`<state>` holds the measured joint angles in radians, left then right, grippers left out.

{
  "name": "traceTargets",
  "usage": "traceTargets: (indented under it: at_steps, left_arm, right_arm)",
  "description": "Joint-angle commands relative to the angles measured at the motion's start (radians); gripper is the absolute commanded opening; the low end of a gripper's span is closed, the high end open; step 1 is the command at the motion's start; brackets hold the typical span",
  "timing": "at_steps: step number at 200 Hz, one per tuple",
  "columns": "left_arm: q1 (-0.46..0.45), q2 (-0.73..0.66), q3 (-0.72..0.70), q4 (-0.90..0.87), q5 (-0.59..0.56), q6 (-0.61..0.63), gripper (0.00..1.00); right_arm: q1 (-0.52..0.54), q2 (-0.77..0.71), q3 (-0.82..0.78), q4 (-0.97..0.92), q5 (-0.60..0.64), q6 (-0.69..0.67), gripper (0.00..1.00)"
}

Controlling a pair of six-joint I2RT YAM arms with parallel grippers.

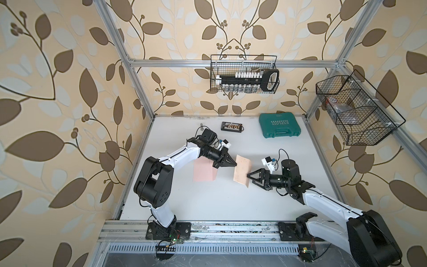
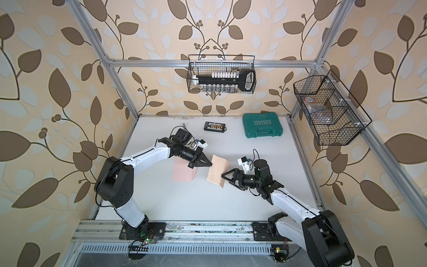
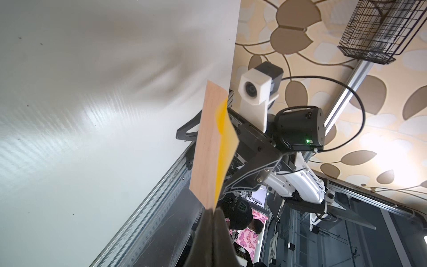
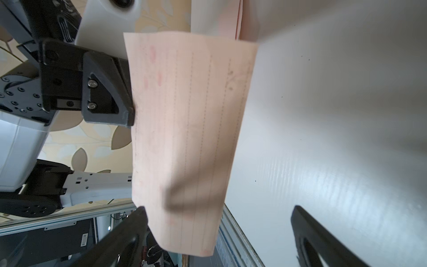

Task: Fold the letter paper in half and place it into the envelope
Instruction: Pick up the letter paper from the center of the board.

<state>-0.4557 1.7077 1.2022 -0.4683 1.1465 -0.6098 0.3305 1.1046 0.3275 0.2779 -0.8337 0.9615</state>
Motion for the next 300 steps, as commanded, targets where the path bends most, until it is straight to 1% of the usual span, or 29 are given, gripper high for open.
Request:
traceTargets:
  at_steps: [1, 40, 71, 119, 137, 179, 200, 209, 219, 221, 234, 266, 291, 300]
  left_arm:
    - [-0.003, -0.053, -0.029, 0.06, 0.057, -0.028, 0.0]
    - [-0.003, -0.062, -0.042, 0.052, 0.068, -0.024, 0.0]
    - [-0.003, -0.066, -0.05, 0.054, 0.069, -0.027, 0.0]
    - [-0.003, -0.068, -0.067, 0.035, 0.059, -0.008, 0.0]
    - [-0.003, -0.066, -0.074, 0.032, 0.053, -0.003, 0.0]
    - [-0.003, -0.062, -0.085, 0.029, 0.044, 0.002, 0.0]
    - [-0.002, -0.064, -0.083, 0.013, 0.036, 0.013, 0.0]
    - [-0.003, -0.063, -0.079, -0.002, 0.025, 0.022, 0.0]
    - [-0.003, -0.063, -0.071, -0.03, 0.007, 0.038, 0.0]
    - [-0.002, -0.063, -0.07, -0.036, 0.005, 0.043, 0.0]
    - [0.002, -0.061, -0.06, -0.075, -0.014, 0.071, 0.14]
    - [0.043, -0.076, -0.075, -0.084, -0.043, 0.077, 0.29]
    - [0.084, -0.095, -0.071, -0.108, -0.095, 0.094, 0.56]
    - [0.098, -0.103, -0.055, -0.138, -0.142, 0.116, 0.63]
  right_arm:
    - [-0.002, 0.042, -0.028, 0.206, -0.057, 0.093, 0.96]
    - [0.0, 0.114, -0.028, 0.364, -0.073, 0.161, 0.91]
    - [-0.001, 0.141, -0.036, 0.43, -0.077, 0.193, 0.83]
    - [0.0, 0.088, -0.067, 0.409, -0.053, 0.196, 0.59]
    - [0.0, 0.056, -0.075, 0.378, -0.042, 0.186, 0.52]
    - [-0.002, 0.011, -0.069, 0.316, -0.026, 0.165, 0.26]
    - [-0.001, 0.011, -0.06, 0.291, -0.025, 0.152, 0.15]
    - [-0.001, 0.011, -0.05, 0.266, -0.025, 0.139, 0.09]
    - [-0.002, 0.009, -0.034, 0.222, -0.024, 0.118, 0.0]
    - [-0.001, 0.008, -0.031, 0.21, -0.023, 0.112, 0.0]
    - [-0.002, 0.0, -0.01, 0.14, -0.014, 0.082, 0.0]
    - [-0.002, -0.031, 0.025, 0.015, 0.005, 0.019, 0.0]
    - [-0.002, -0.035, 0.038, -0.023, 0.006, -0.001, 0.0]
    - [-0.004, -0.033, 0.043, -0.035, 0.007, -0.008, 0.0]
